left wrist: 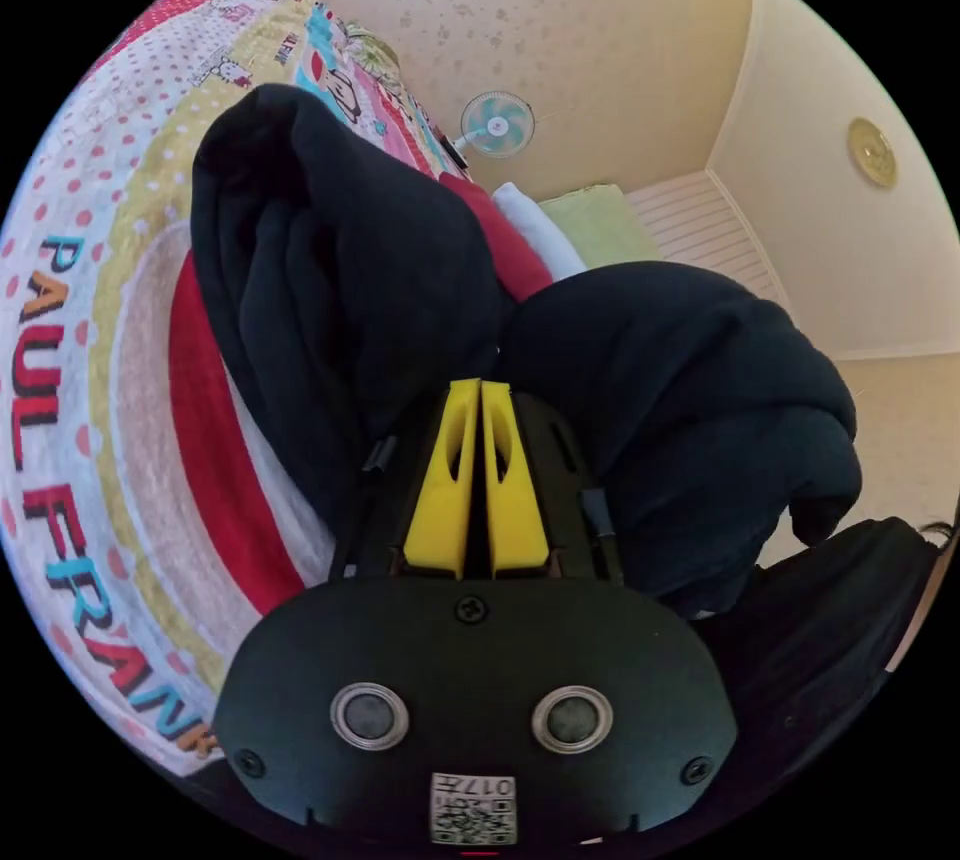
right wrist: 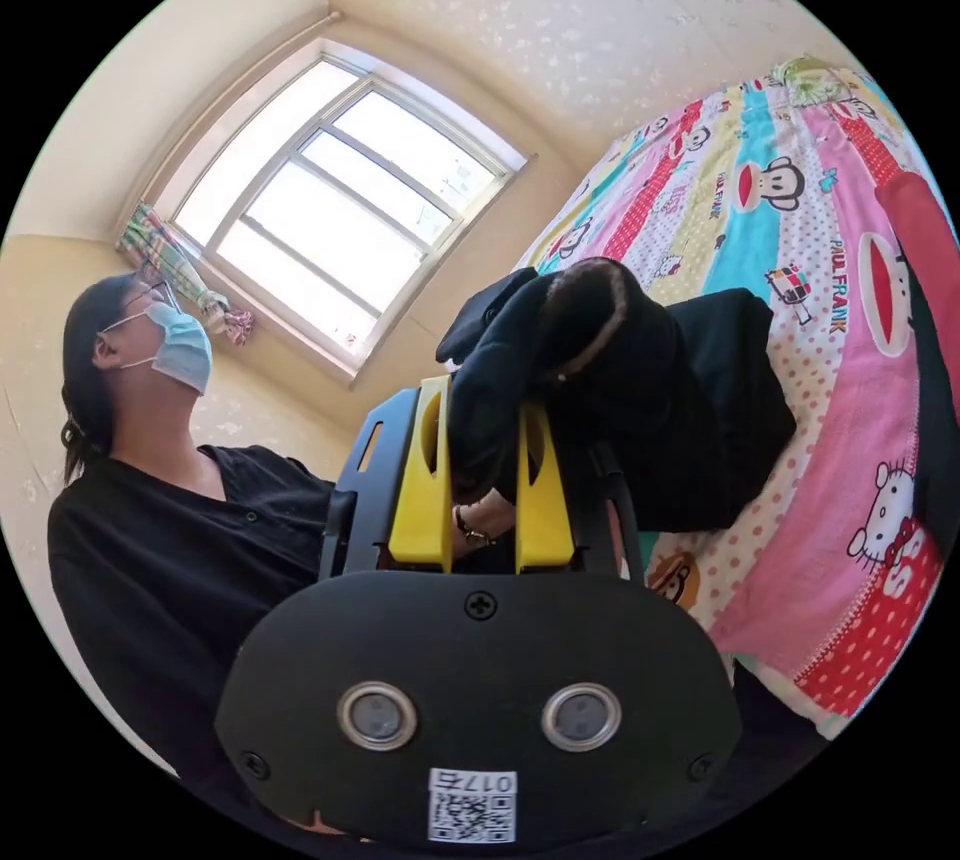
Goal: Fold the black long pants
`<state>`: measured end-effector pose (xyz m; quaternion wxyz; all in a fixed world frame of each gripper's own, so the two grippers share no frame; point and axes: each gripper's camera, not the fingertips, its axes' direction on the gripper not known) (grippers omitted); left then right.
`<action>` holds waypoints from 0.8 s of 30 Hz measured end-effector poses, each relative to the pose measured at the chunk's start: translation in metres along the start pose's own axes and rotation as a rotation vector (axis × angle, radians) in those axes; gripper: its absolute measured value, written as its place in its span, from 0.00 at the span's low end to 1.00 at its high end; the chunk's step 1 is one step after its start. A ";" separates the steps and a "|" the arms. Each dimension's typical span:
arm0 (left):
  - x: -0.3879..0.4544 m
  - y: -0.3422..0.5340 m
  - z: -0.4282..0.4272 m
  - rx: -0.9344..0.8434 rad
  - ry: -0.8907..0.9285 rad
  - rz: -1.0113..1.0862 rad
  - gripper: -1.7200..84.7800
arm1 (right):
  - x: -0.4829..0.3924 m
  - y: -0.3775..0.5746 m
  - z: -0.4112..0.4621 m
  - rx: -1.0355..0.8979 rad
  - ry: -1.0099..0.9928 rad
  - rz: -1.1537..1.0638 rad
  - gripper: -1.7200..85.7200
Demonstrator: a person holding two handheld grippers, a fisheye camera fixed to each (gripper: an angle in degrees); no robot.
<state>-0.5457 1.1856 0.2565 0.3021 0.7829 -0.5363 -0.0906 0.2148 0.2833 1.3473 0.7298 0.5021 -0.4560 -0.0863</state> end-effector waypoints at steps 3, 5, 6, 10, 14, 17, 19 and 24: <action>-0.003 0.004 -0.018 0.078 -0.001 -0.049 0.01 | 0.000 0.012 0.005 0.113 0.013 0.063 0.13; 0.004 0.004 -0.030 0.111 -0.062 -0.040 0.01 | -0.008 0.015 0.010 0.151 0.080 0.061 0.13; 0.005 0.004 -0.033 0.122 -0.080 -0.039 0.01 | -0.011 0.014 0.013 0.152 0.104 0.054 0.13; 0.014 0.003 -0.060 0.226 -0.140 -0.021 0.01 | -0.013 -0.010 0.034 0.126 0.154 0.091 0.13; 0.006 0.001 -0.072 0.265 -0.106 -0.005 0.01 | -0.002 -0.049 0.065 0.008 0.132 0.166 0.15; 0.000 -0.005 -0.069 0.246 -0.035 0.007 0.01 | 0.013 -0.080 0.081 -0.090 0.049 0.245 0.19; -0.004 -0.008 -0.065 0.220 -0.022 0.006 0.01 | 0.019 -0.097 0.086 -0.138 -0.052 0.266 0.22; 0.003 0.001 -0.072 0.297 -0.191 -0.027 0.01 | -0.007 -0.125 0.078 -0.097 0.130 0.169 0.21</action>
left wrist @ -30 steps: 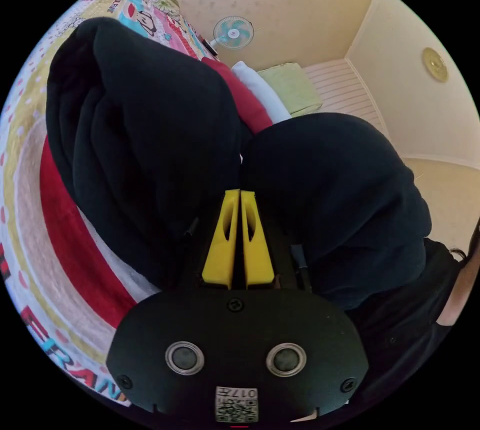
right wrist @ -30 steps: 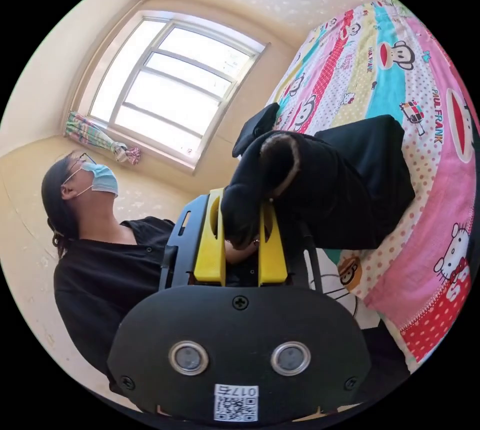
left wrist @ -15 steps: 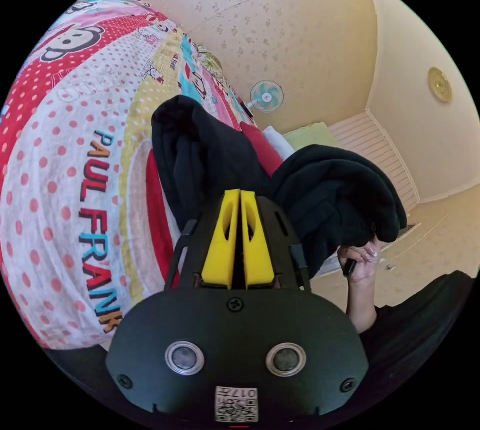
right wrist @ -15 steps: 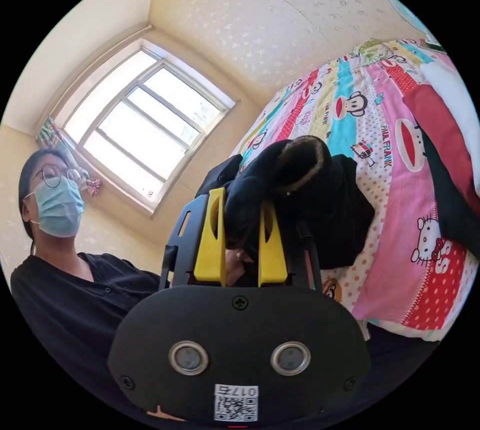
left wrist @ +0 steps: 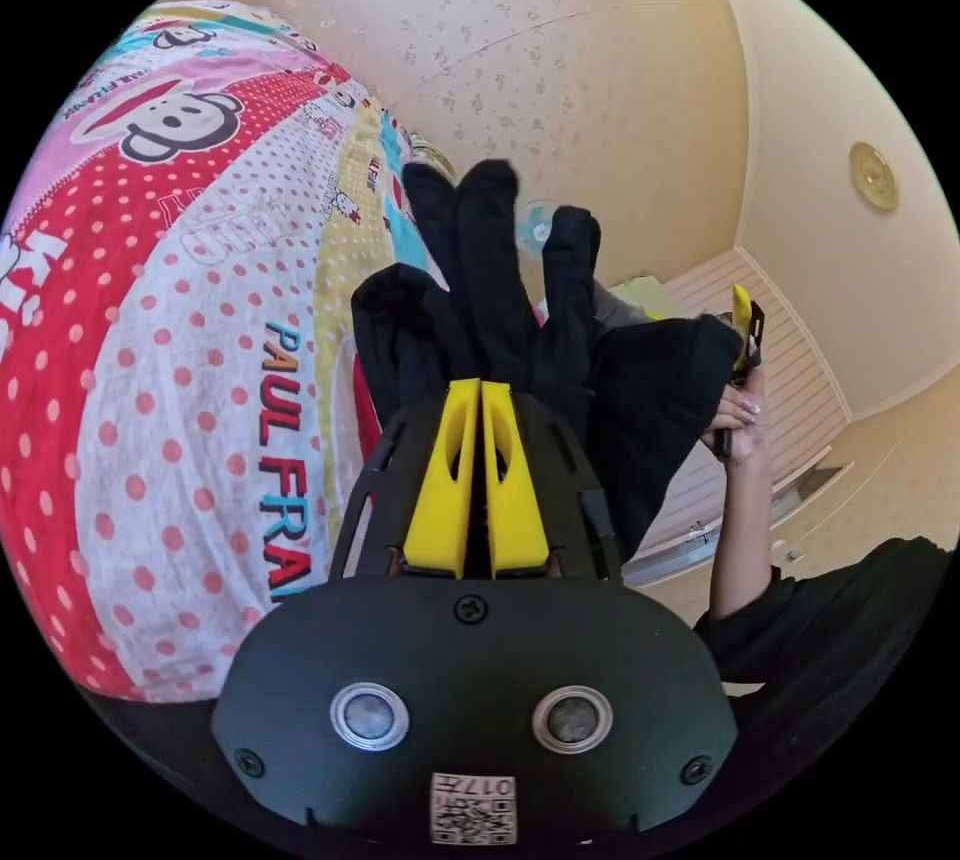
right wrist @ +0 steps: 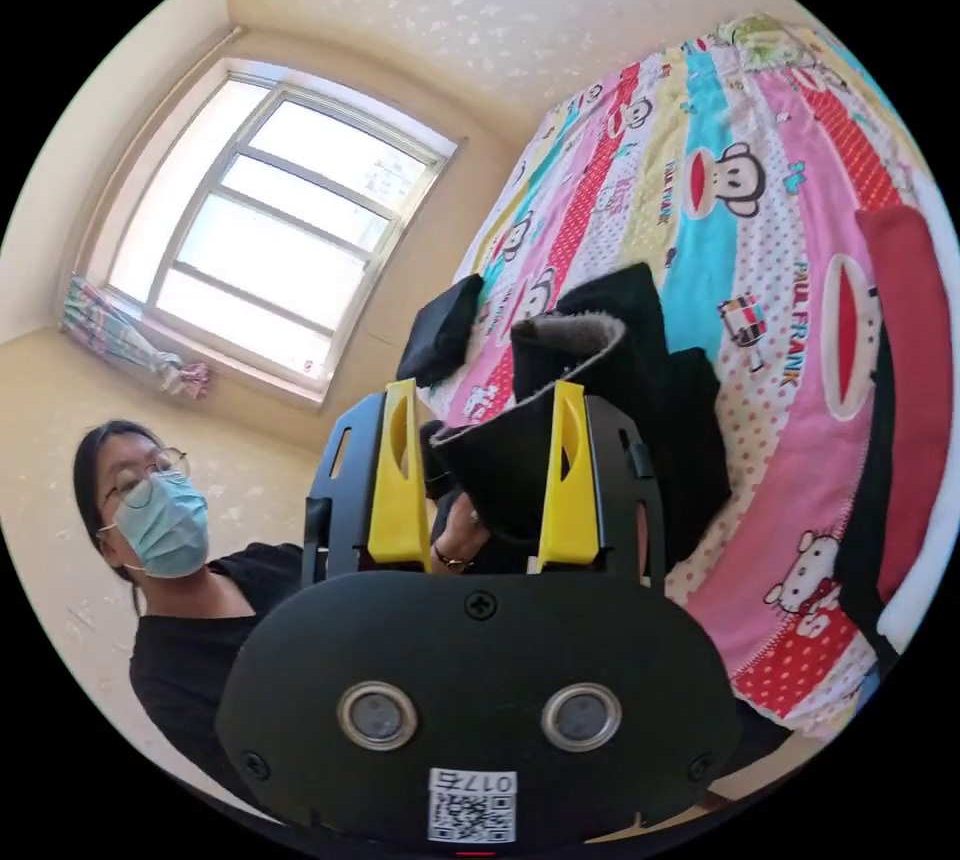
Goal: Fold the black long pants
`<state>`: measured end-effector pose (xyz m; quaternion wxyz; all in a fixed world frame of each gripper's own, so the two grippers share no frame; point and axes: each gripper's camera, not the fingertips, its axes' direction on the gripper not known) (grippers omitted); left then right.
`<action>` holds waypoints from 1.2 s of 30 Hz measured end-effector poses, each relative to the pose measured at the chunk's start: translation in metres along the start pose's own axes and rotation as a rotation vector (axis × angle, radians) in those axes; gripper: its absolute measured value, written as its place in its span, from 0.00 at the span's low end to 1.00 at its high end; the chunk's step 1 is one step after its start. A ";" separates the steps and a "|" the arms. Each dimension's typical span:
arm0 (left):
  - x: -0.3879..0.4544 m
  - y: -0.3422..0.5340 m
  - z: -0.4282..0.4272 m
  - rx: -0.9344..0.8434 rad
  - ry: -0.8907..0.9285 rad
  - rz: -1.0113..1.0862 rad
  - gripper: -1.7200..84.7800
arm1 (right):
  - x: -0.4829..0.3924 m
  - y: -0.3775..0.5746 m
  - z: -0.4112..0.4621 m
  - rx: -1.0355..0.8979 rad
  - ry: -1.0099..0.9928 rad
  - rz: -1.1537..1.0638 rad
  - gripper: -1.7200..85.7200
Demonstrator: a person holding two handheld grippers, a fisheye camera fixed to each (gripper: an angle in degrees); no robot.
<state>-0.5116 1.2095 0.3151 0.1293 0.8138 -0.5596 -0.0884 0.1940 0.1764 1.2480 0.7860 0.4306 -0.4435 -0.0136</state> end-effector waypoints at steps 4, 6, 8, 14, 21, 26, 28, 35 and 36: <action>-0.008 -0.002 0.006 -0.023 -0.016 0.003 0.01 | -0.029 0.027 0.066 -0.077 0.337 -0.143 0.13; -0.013 0.001 0.014 -0.042 -0.007 -0.018 0.01 | -0.032 0.046 0.115 -0.131 0.568 -0.241 0.11; -0.018 0.010 0.017 -0.013 -0.030 -0.050 0.01 | -0.033 0.072 0.164 -0.084 0.845 -0.428 0.10; 0.018 0.034 -0.016 0.218 -0.167 0.107 0.01 | -0.014 0.093 0.199 0.169 1.004 -0.417 0.07; 0.166 0.008 0.029 0.043 -0.037 0.575 0.01 | 0.021 0.078 0.137 0.145 0.658 -0.205 0.07; 0.162 -0.011 0.235 -0.379 -0.714 0.736 0.01 | 0.012 0.090 0.098 0.131 0.626 -0.250 0.05; 0.113 0.007 0.288 -0.523 -0.867 0.791 0.01 | 0.011 0.106 0.064 0.156 0.620 -0.183 0.05; 0.037 -0.001 0.253 -0.333 -0.529 0.472 0.01 | 0.022 0.255 -0.054 0.344 0.242 -0.030 0.16; 0.032 -0.003 0.255 -0.339 -0.515 0.461 0.01 | 0.028 0.263 -0.057 0.353 0.177 0.001 0.18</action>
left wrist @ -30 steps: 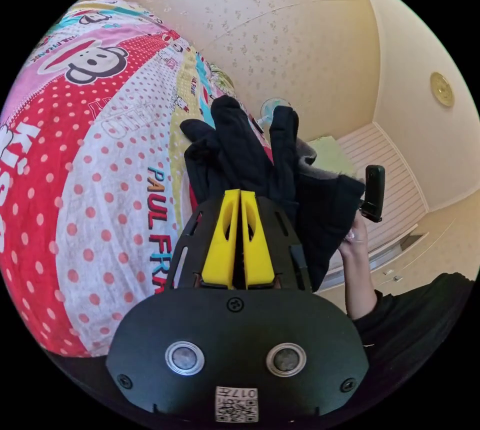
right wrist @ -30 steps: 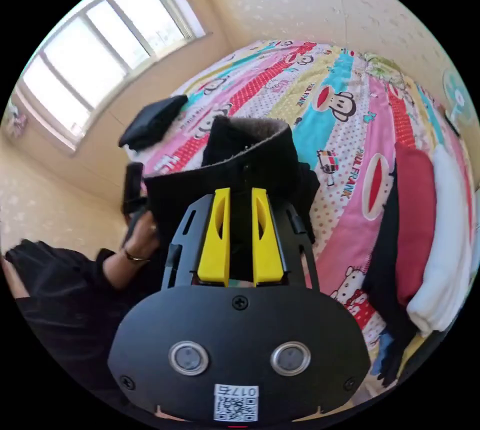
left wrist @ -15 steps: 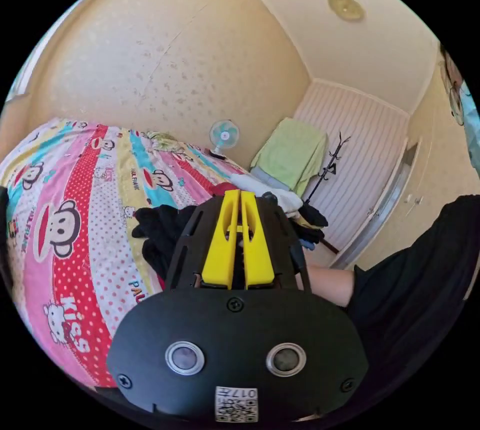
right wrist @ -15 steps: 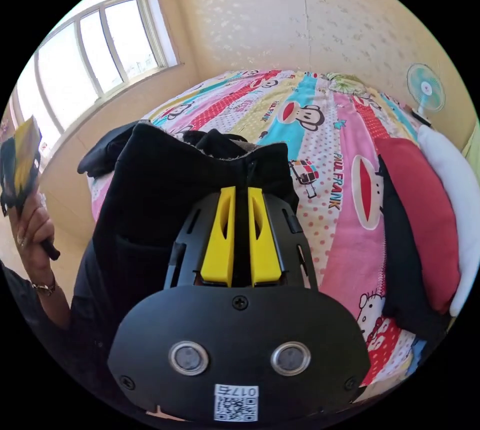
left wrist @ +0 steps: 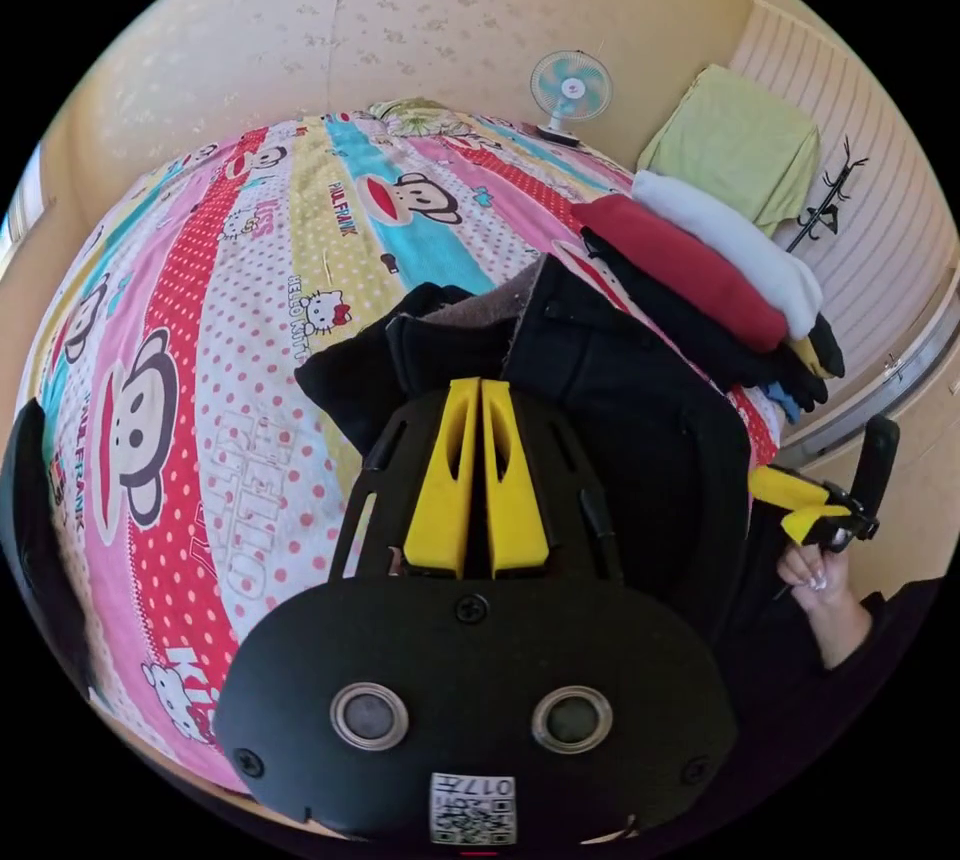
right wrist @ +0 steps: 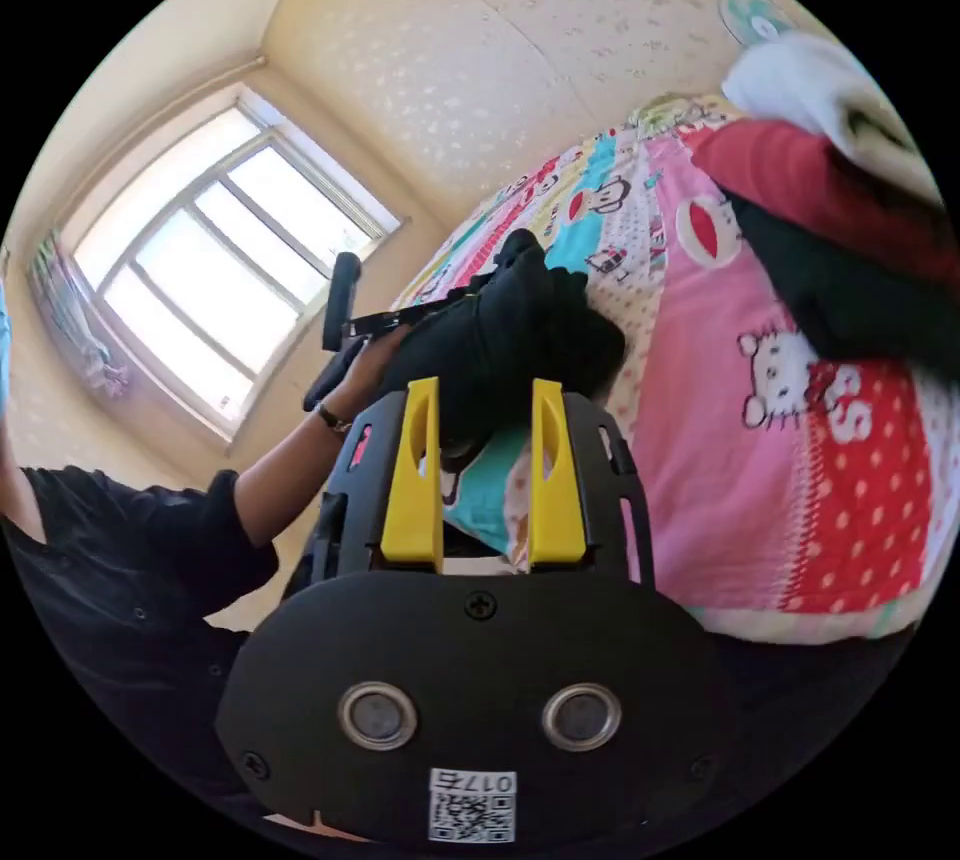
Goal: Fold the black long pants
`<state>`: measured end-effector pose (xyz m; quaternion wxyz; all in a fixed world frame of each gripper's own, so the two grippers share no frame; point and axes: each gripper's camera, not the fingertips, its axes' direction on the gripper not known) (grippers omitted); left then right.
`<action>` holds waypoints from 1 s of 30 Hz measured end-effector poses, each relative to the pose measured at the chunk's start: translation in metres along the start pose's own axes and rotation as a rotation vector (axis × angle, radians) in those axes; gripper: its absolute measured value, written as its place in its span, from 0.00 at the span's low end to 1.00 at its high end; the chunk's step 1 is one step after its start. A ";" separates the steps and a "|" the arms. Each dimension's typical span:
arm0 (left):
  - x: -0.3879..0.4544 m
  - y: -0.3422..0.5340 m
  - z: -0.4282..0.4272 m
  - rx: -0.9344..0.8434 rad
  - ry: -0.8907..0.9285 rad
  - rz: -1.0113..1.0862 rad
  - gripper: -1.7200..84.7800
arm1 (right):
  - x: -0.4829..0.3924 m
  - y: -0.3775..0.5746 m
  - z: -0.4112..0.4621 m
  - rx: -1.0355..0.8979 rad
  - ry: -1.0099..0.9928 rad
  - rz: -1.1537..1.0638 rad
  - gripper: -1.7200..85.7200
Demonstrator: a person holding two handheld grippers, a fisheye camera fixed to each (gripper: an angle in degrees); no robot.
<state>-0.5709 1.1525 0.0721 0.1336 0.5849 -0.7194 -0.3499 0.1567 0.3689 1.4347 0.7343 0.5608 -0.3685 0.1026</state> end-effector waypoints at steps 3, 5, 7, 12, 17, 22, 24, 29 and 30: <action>-0.011 -0.006 0.016 -0.040 0.043 -0.002 0.01 | 0.030 0.020 -0.004 -0.015 -0.204 0.181 0.22; -0.013 -0.012 0.029 -0.087 0.047 0.021 0.01 | 0.038 0.025 -0.003 -0.011 -0.258 0.270 0.24; -0.016 -0.018 0.037 -0.129 0.054 0.036 0.01 | 0.038 0.021 -0.010 0.048 -0.293 0.296 0.26; -0.031 -0.017 0.059 -0.168 0.104 0.003 0.01 | 0.038 -0.011 -0.012 0.164 -0.376 0.403 0.32; -0.057 0.019 0.068 -0.048 0.207 -0.169 0.01 | 0.054 -0.044 0.000 0.178 -0.579 0.486 0.36; -0.051 0.077 0.047 0.120 0.310 -0.314 0.01 | 0.029 -0.024 -0.050 0.217 -0.654 0.371 0.35; -0.035 0.093 0.032 0.187 0.308 -0.336 0.01 | 0.020 -0.022 -0.072 0.219 -0.710 0.311 0.34; 0.033 0.073 -0.006 0.309 0.372 -0.245 0.01 | -0.013 -0.056 -0.166 0.265 -0.759 0.083 0.33; 0.045 0.065 -0.011 0.321 0.380 -0.214 0.01 | -0.019 -0.062 -0.182 0.281 -0.750 0.060 0.33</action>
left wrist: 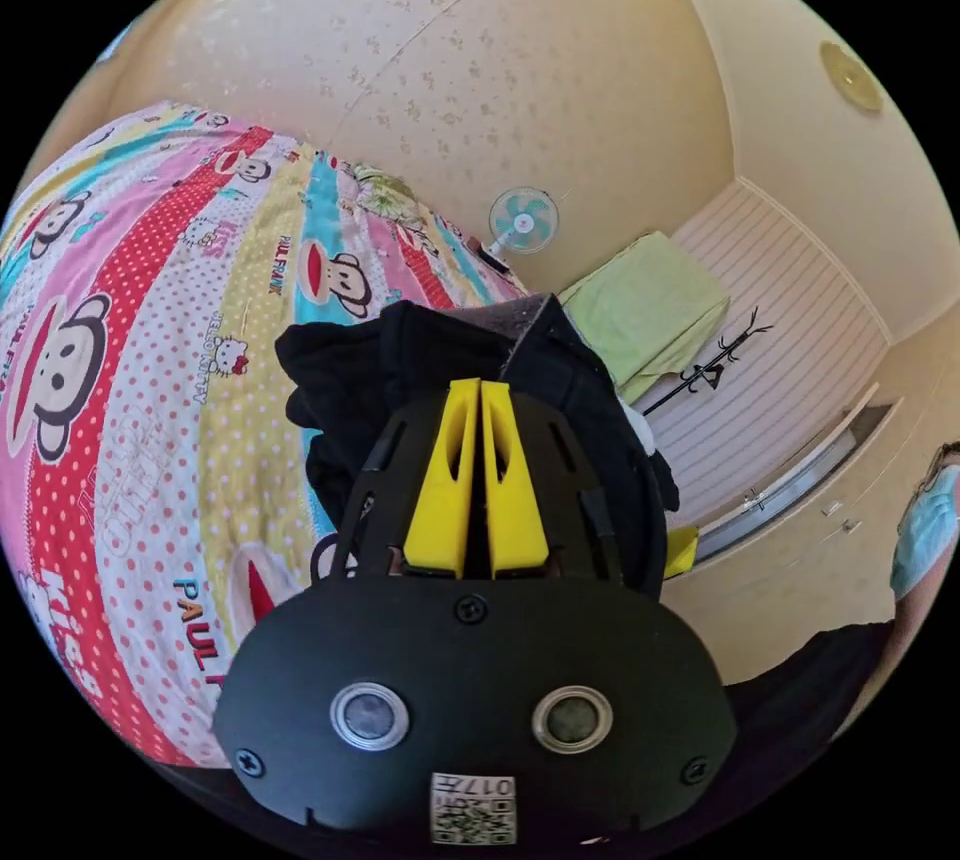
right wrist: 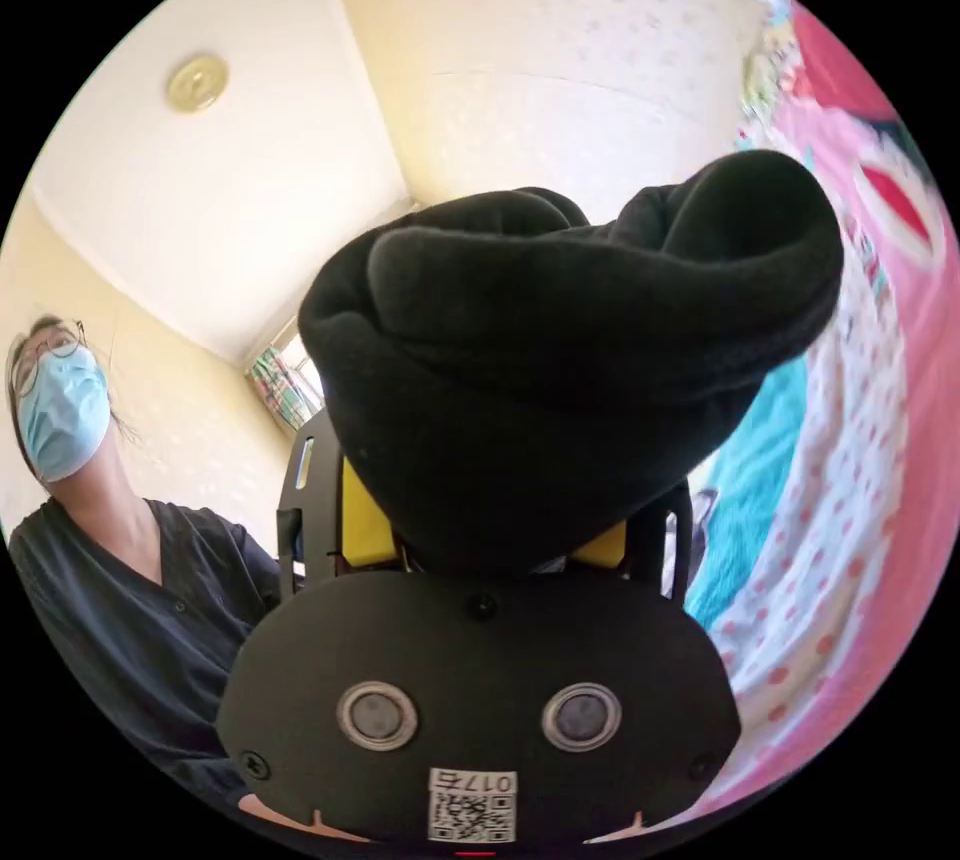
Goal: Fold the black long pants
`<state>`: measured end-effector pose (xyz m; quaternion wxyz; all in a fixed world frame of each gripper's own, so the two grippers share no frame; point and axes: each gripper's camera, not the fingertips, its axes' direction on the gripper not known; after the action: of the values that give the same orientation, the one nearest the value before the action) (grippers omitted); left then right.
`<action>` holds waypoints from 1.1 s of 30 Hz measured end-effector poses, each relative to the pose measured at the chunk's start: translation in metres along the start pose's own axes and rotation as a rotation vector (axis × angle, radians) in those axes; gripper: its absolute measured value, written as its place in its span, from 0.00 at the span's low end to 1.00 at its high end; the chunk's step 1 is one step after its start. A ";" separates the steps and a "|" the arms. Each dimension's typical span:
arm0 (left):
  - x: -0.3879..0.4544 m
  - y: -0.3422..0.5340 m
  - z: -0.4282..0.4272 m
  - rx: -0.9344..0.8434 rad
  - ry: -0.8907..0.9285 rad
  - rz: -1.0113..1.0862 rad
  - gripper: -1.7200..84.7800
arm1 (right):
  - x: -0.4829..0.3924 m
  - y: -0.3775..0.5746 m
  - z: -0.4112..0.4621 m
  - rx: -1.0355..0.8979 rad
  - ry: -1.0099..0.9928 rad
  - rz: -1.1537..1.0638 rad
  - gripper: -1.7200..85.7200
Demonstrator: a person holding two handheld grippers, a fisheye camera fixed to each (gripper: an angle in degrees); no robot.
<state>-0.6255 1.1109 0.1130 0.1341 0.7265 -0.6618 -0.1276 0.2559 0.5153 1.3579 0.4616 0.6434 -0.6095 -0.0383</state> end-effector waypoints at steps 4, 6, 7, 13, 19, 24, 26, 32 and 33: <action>0.134 -0.051 0.028 0.021 0.049 0.311 0.01 | -0.107 -0.062 -0.046 0.139 0.047 -0.199 0.33; 0.195 -0.070 0.050 0.018 0.039 0.448 0.01 | -0.147 -0.096 -0.072 0.171 0.091 -0.304 0.33; 0.232 -0.079 0.073 0.010 0.001 0.513 0.01 | -0.166 -0.120 -0.091 0.186 0.135 -0.354 0.32; 0.330 -0.061 0.292 -0.275 -0.459 0.775 0.01 | -0.140 -0.176 -0.184 0.322 0.538 -0.078 0.29; 0.305 0.052 0.429 -0.343 -0.454 0.783 0.01 | -0.098 -0.078 -0.238 0.461 0.716 0.107 0.25; 0.314 0.079 0.436 -0.339 -0.546 0.868 0.01 | -0.133 -0.028 -0.235 0.591 0.838 0.097 0.19; 0.299 0.072 0.433 -0.358 -0.503 0.804 0.01 | -0.161 -0.030 -0.212 0.613 1.004 0.063 0.14; 0.287 0.084 0.421 -0.318 -0.479 0.755 0.01 | -0.222 -0.007 -0.125 0.883 1.153 -0.357 0.04; 0.288 0.085 0.420 -0.317 -0.484 0.758 0.01 | -0.219 -0.016 -0.117 0.846 1.185 -0.349 0.04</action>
<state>-0.8304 0.8059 -0.2496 0.1224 0.3540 -0.8648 -0.3346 0.2838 0.7568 1.3022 0.4127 0.7664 -0.1105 0.4796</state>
